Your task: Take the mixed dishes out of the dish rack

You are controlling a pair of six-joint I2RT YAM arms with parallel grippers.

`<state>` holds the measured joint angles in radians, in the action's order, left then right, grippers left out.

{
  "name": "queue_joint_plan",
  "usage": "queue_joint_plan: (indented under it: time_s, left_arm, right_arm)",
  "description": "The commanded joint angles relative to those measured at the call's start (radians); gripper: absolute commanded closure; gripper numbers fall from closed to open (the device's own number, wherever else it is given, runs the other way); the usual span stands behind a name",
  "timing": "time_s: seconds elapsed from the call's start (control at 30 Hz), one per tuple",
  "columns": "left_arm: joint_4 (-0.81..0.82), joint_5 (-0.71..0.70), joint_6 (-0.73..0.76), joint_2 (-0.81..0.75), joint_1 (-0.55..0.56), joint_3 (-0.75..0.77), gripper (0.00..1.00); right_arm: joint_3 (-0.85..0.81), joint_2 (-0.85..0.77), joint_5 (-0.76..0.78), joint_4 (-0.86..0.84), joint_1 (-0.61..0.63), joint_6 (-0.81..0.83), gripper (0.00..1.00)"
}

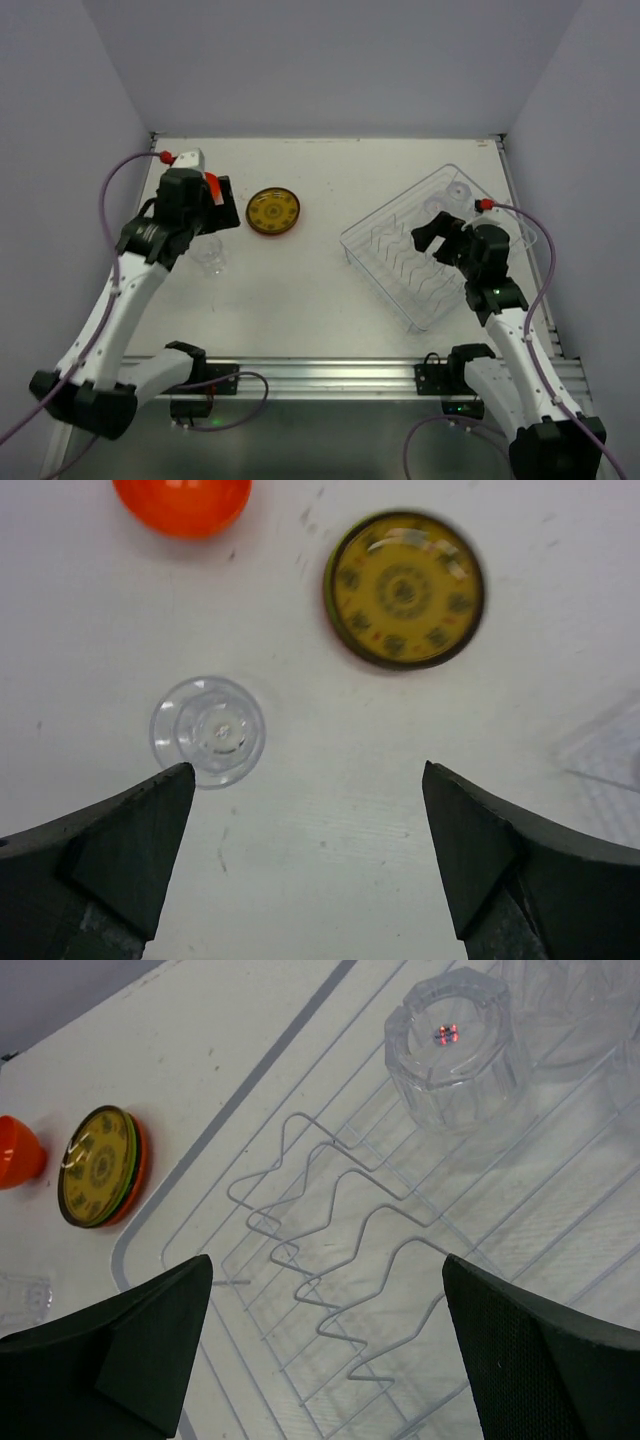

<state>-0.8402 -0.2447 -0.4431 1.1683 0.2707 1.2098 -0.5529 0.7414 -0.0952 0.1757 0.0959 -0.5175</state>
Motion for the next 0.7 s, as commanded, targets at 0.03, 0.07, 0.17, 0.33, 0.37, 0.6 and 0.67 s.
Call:
queue_joint_plan:
  time_s: [0.03, 0.07, 0.17, 0.33, 0.37, 0.6, 0.67]
  left_arm:
    - [0.123, 0.001, 0.092, -0.327, 0.035, -0.196, 0.0]
    - [0.215, -0.004, 0.104, -0.437, 0.035, -0.264, 0.0]
    - [0.283, -0.1, 0.066, -0.56, 0.062, -0.42, 0.0]
    - [0.303, -0.019, 0.083, -0.575, 0.068, -0.424, 0.0]
    - [0.296, -0.019, 0.081, -0.558, 0.088, -0.42, 0.0]
    - [0.245, -0.137, 0.029, -0.526, 0.136, -0.408, 0.0]
    - [0.245, -0.139, 0.029, -0.53, 0.137, -0.408, 0.0]
  right_arm:
    - [-0.056, 0.085, 0.081, 0.013, 0.001, -0.036, 0.01]
    - [-0.064, 0.131, 0.104, 0.025, 0.001, -0.056, 0.01]
    - [-0.12, 0.225, 0.293, 0.088, 0.001, -0.145, 0.01]
    - [-0.293, 0.377, 0.385, 0.154, -0.001, -0.17, 0.01]
    - [-0.329, 0.407, 0.411, 0.203, -0.001, -0.167, 0.01]
    - [-0.567, 0.65, 0.417, 0.295, -0.001, -0.134, 0.01]
    - [-0.63, 0.711, 0.431, 0.344, -0.001, -0.128, 0.01]
